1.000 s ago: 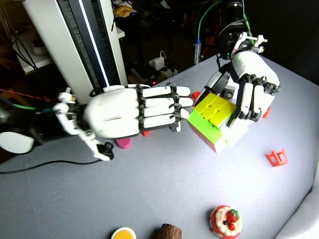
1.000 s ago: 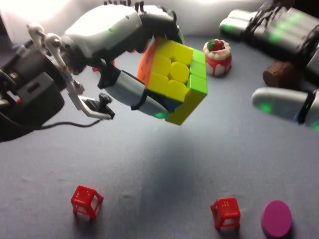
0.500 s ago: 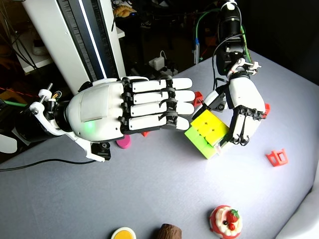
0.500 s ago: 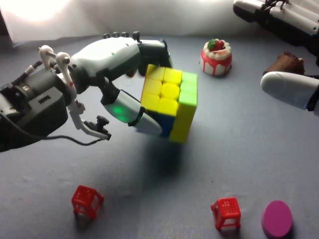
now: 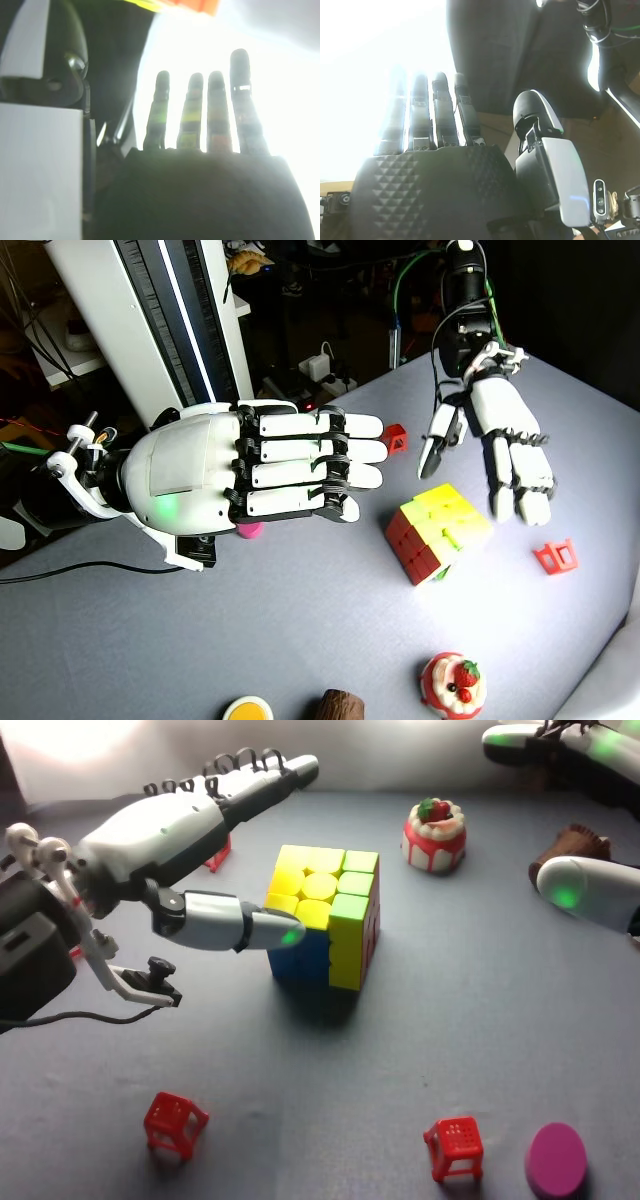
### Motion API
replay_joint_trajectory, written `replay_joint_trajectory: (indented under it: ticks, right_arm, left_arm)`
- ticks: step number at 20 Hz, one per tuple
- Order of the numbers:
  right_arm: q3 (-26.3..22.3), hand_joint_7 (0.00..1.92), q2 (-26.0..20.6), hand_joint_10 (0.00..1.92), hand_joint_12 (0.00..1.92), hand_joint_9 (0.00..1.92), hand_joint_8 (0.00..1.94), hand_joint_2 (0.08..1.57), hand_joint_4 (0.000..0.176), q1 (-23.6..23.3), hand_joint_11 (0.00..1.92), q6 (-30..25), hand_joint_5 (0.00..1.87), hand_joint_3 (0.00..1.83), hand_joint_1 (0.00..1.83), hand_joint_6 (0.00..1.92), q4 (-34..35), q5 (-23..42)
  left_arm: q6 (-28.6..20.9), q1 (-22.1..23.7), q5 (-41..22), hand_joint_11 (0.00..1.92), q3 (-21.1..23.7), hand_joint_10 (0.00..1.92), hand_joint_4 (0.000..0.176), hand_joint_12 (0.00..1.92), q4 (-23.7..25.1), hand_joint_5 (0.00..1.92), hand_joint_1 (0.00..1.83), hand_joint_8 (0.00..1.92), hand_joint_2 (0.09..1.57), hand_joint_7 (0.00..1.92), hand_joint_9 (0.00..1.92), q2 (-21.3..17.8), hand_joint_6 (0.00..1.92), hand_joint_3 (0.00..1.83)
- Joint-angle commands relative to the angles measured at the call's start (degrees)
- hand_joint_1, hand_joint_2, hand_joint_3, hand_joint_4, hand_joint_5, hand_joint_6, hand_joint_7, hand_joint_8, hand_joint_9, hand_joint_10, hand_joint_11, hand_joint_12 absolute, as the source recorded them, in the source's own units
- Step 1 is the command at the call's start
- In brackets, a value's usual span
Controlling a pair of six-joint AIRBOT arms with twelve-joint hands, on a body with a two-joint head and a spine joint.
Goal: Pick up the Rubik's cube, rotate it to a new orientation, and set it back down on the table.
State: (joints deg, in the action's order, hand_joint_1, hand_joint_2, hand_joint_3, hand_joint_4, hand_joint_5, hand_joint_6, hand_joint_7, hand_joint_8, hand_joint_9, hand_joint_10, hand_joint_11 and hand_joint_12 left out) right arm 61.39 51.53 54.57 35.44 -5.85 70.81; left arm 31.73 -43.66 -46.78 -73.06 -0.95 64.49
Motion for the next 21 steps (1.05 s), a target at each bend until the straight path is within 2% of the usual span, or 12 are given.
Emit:
replay_joint_trajectory:
  ticks: [1, 2, 3, 6, 7, 9, 10, 11, 16, 17, 19, 21]
  right_arm:
    - [-0.29, 0.11, -0.34, 0.45, 0.95, 0.00, 0.01, 1.38, 0.000, -0.44, 0.00, -0.34, 0.00, 0.00, 0.00, 0.33, 2.04, 7.09]
    - [-0.36, 0.04, -0.42, 0.24, 0.54, 0.00, 0.00, 1.37, 0.000, -0.32, 0.00, -0.34, 0.00, 0.00, 0.00, 0.20, 2.16, 7.09]
    - [-0.54, 0.01, -0.64, 0.09, 0.11, 0.00, 0.00, 1.37, 0.000, -0.03, 0.00, -0.34, 0.01, 0.00, 0.00, 0.07, 2.54, 7.09]
    - [-0.63, 0.00, -1.02, 0.00, 0.00, 0.00, 0.00, 1.35, 0.000, 0.97, 0.00, -0.34, 0.00, 0.00, 0.00, 0.00, 4.51, 7.06]
    - [-0.63, 0.00, -1.14, 0.00, 0.00, 0.00, 0.00, 1.33, 0.000, 1.25, 0.00, -0.34, 0.00, 0.00, 0.00, 0.00, 5.12, 7.06]
    - [-0.63, 0.00, -1.32, 0.00, 0.00, 0.00, 0.00, 1.30, 0.000, 1.49, 0.00, -0.34, 0.00, 0.00, 0.00, 0.00, 5.94, 7.10]
    - [-0.67, 0.00, -1.39, 0.00, 0.00, 0.00, 0.00, 1.28, 0.000, 1.49, 0.00, -0.34, 0.00, 0.00, 0.00, 0.00, 6.20, 7.33]
    - [-0.73, 0.00, -1.46, 0.00, 0.00, 0.00, 0.00, 1.29, 0.000, 1.49, 0.00, -0.34, 0.00, 0.00, 0.00, 0.00, 6.37, 7.67]
    - [-3.83, 0.00, -3.54, 0.00, 0.00, 0.00, 0.00, 1.31, 0.000, 1.49, 0.00, -0.34, 0.00, 0.00, 0.00, 0.00, 7.51, 11.51]
    - [-4.29, 0.00, -3.96, 0.00, 0.00, 0.01, 0.00, 1.31, 0.000, 1.49, 0.00, -0.34, 0.00, 0.00, 0.00, 0.00, 7.73, 12.39]
    - [-5.35, 0.00, -4.93, 0.00, 0.00, 0.00, 0.00, 1.32, 0.000, 1.62, 0.00, -0.34, 0.00, 0.00, 0.02, 0.00, 8.25, 14.06]
    - [-6.17, 0.00, -5.65, 0.00, 0.00, 0.00, 0.00, 1.31, 0.000, 1.63, 0.00, -0.34, 0.00, 0.00, 0.13, 0.00, 8.59, 15.33]
  left_arm:
    - [0.43, 0.22, -10.36, 0.00, 0.52, 0.00, 0.167, 0.01, -0.80, 0.00, 0.47, 0.00, 0.93, 0.00, 0.00, -0.73, 0.00, 0.00]
    - [1.28, -0.06, -11.24, 0.00, 1.18, 0.00, 0.125, 0.00, -0.91, 0.00, 0.17, 0.00, 0.90, 0.00, 0.00, -1.34, 0.00, 0.00]
    - [3.36, -0.67, -13.52, 0.00, 2.94, 0.00, 0.137, 0.00, -1.58, 0.00, 0.07, 0.00, 0.90, 0.00, 0.00, -2.89, 0.00, 0.00]
    - [5.40, -2.58, -18.90, 0.00, 5.37, 0.00, 0.160, 0.00, -3.30, 0.00, 0.00, 0.00, 0.95, 0.00, 0.00, -5.48, 0.00, 0.01]
    - [5.51, -3.24, -20.43, 0.00, 5.80, 0.00, 0.137, 0.00, -3.98, 0.00, 0.00, 0.00, 0.96, 0.00, 0.00, -6.03, 0.00, 0.02]
    - [5.88, -4.72, -23.71, 0.00, 6.70, 0.00, 0.052, 0.00, -5.41, 0.00, 0.00, 0.00, 1.06, 0.00, 0.00, -7.10, 0.00, 0.02]
    - [6.13, -5.63, -25.71, 0.00, 7.32, 0.00, 0.151, 0.00, -6.23, 0.00, 0.00, 0.00, 1.03, 0.00, 0.00, -7.74, 0.00, 0.00]
    - [6.25, -6.28, -26.93, 0.00, 7.75, 0.00, 0.171, 0.00, -6.61, 0.00, 0.00, 0.00, 1.01, 0.00, 0.00, -8.22, 0.00, 0.00]
    - [7.29, -10.11, -34.33, 0.00, 11.52, 0.00, 0.176, 0.00, -8.10, 0.00, 0.00, 0.00, 1.05, 0.00, 0.00, -11.73, 0.00, 0.01]
    - [7.59, -10.73, -35.83, 0.00, 12.04, 0.00, 0.136, 0.00, -8.54, 0.00, 0.00, 0.00, 1.01, 0.00, 0.00, -12.23, 0.00, 0.00]
    - [8.28, -11.89, -38.31, 0.00, 13.13, 0.00, 0.170, 0.00, -9.02, 0.00, 0.00, 0.00, 1.04, 0.00, 0.00, -13.49, 0.00, 0.01]
    - [9.13, -12.98, -40.44, 0.00, 14.48, 0.00, 0.174, 0.00, -9.67, 0.00, 0.00, 0.00, 1.05, 0.00, 0.00, -14.87, 0.00, 0.01]
